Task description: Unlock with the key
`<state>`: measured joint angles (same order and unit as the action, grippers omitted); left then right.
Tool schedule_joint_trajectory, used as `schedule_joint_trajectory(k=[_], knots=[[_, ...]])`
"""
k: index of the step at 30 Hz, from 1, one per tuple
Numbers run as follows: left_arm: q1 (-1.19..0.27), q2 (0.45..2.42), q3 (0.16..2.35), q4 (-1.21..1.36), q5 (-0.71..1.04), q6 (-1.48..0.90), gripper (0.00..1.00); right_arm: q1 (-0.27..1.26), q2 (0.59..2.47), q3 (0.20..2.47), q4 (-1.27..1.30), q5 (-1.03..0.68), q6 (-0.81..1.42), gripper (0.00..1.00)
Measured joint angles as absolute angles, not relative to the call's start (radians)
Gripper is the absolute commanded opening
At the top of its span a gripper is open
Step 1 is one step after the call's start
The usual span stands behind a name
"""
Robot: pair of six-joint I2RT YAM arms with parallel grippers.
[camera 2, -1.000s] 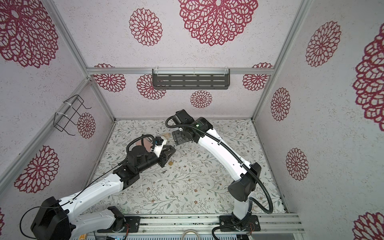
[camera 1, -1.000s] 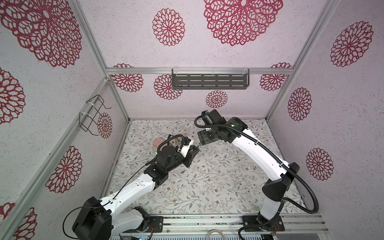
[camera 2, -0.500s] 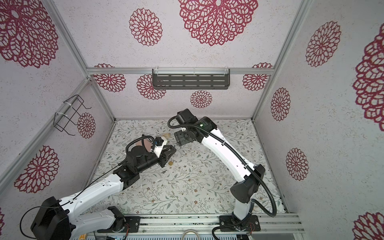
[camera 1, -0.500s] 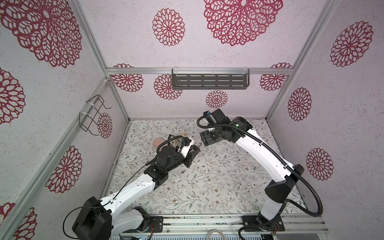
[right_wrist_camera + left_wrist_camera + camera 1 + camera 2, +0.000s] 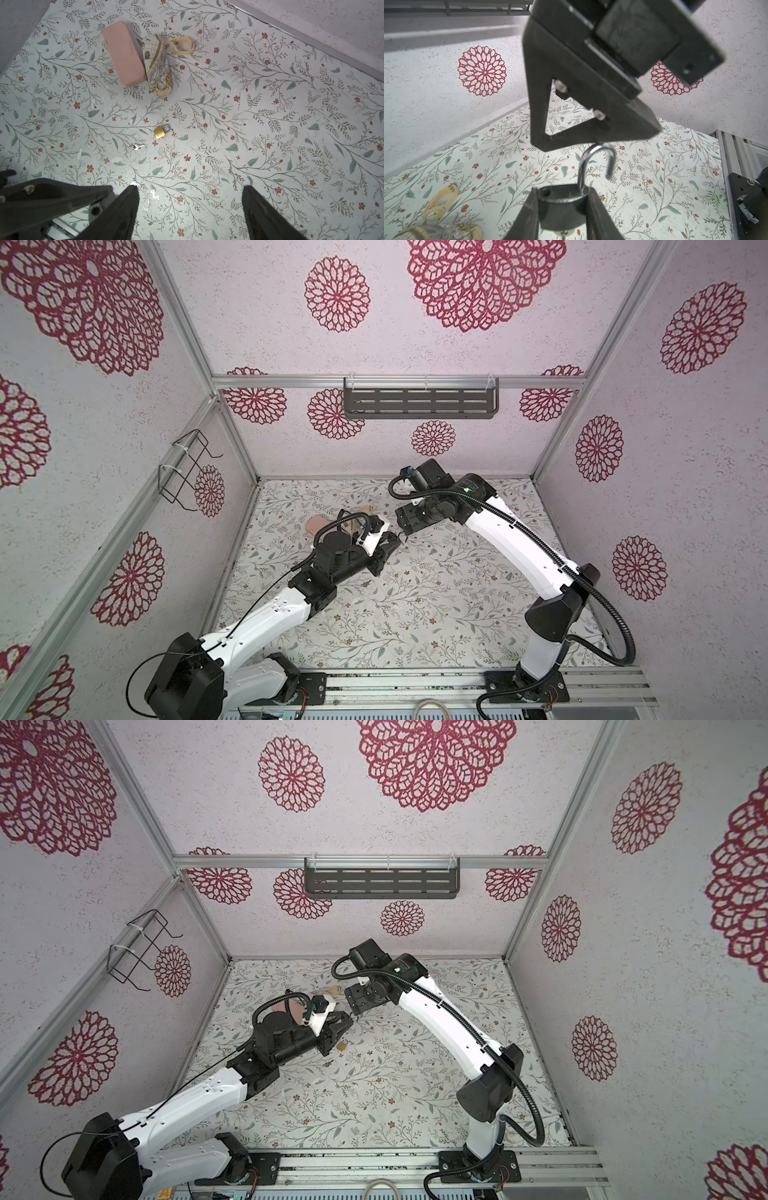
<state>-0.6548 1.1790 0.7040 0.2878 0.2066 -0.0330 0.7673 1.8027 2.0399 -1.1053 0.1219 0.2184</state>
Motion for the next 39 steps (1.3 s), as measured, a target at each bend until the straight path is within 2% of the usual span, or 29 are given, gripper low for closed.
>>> schedule_joint_trajectory(k=[11,20,29,39], knots=[[-0.655,1.167,0.705,0.24,0.099,-0.097,0.0,0.746,1.739,1.913,-1.073,0.107,0.239,0.82],[-0.654,1.113,0.849,-0.371,-0.121,-0.448,0.0,0.692,1.543,1.467,-0.824,0.041,0.334,0.8],[-0.578,1.222,0.797,-0.717,-0.12,-0.646,0.0,0.767,1.568,1.209,-0.537,-0.04,0.522,0.77],[-0.473,1.42,0.748,-0.759,-0.085,-0.708,0.0,0.891,1.678,1.194,-0.396,-0.028,0.631,0.75]])
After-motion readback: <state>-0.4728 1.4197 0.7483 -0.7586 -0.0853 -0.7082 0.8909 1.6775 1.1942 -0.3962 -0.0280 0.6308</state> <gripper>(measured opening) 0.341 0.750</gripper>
